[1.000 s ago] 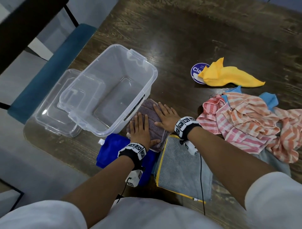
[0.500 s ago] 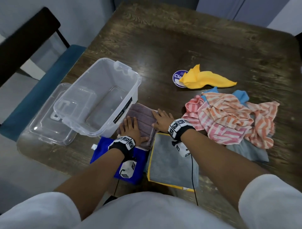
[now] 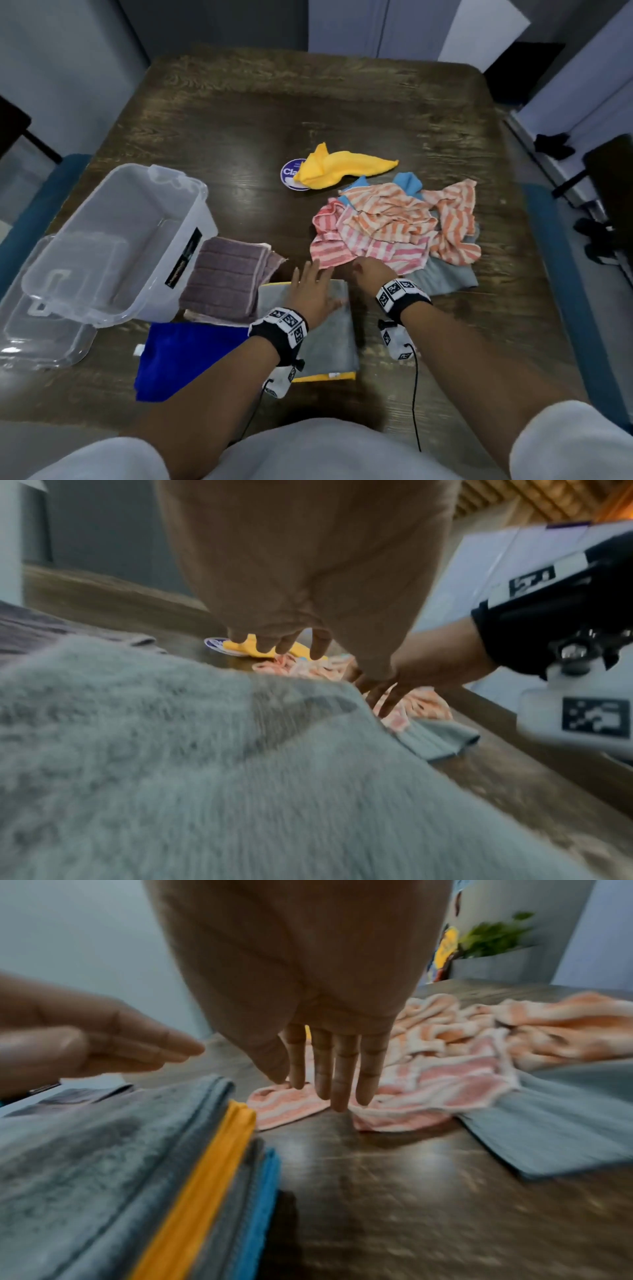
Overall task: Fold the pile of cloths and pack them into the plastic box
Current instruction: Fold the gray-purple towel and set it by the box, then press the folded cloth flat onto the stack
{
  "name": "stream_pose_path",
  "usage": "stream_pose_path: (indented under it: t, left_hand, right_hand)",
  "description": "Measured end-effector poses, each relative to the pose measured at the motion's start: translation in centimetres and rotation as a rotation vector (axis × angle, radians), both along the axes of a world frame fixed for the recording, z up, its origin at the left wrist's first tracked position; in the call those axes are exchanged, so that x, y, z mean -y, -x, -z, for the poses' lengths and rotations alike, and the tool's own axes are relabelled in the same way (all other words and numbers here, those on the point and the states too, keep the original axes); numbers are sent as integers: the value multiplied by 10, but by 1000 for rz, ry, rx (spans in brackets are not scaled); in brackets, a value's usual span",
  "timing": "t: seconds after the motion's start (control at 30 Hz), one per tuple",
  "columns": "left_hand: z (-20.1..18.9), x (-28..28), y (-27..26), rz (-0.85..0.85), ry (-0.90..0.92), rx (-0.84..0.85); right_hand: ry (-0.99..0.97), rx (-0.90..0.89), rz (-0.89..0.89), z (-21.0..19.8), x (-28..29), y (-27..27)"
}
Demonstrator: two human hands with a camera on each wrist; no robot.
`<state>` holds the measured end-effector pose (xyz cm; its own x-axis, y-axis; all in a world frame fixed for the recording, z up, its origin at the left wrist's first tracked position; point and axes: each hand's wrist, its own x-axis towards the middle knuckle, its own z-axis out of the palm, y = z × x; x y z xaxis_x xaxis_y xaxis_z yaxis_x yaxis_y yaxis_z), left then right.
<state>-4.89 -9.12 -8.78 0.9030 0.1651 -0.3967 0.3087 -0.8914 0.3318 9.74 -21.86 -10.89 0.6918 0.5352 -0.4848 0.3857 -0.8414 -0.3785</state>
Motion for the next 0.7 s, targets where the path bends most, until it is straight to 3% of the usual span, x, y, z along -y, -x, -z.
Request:
stream_pose_path:
  t: [0.1,0.27,0.47,0.7]
  left_hand:
    - [21,16,5,60,-55,-106]
    - [44,20,11,70,-92,-50]
    - [51,21,13,37,-87,-2]
    - [62,22,10,25,-98,15]
  right_hand:
    - [64,31,95,7,40,-2]
    - [181,125,204,23,91,-3]
    - [273,89,234,35,115,-7]
    - [273,164,228,47,116,-16]
